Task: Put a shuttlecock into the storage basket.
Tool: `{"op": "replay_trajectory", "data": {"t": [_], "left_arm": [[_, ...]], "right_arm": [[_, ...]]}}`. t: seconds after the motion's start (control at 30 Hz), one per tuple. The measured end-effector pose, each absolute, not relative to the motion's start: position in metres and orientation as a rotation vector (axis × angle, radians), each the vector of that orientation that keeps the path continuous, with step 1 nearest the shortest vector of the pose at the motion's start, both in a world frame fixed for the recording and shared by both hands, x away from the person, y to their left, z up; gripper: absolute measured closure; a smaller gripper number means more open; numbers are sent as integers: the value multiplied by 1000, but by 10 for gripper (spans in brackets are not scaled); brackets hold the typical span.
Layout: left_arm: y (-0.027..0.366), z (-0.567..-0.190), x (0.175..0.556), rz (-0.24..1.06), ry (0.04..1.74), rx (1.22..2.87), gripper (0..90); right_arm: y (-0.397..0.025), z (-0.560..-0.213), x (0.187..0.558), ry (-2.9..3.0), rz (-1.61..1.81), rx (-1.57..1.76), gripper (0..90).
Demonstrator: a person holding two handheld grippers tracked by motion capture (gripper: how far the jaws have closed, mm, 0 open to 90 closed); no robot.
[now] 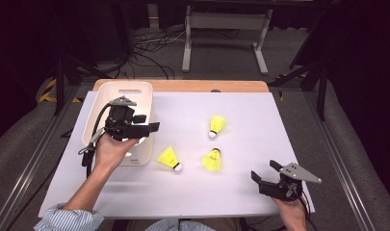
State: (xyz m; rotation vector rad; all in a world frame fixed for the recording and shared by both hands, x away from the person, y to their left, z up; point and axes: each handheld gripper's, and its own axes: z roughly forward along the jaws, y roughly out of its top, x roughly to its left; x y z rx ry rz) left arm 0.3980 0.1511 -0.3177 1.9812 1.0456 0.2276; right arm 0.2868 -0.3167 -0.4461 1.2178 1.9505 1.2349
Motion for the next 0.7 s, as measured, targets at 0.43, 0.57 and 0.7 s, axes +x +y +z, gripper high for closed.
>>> {"op": "replay_trajectory", "data": {"t": [0.43,0.57,0.7], "left_arm": [[134,-321,396,214,1049,2036,393],[131,-322,396,206,1043,2058,392],[126,-322,394,198,1044,2070,391]], "right_arm": [[-317,-446,287,1951,1236,1216,157],[-317,-446,287,1952,1237,1215,157],[-317,-446,287,1953,1237,1215,157]]}}
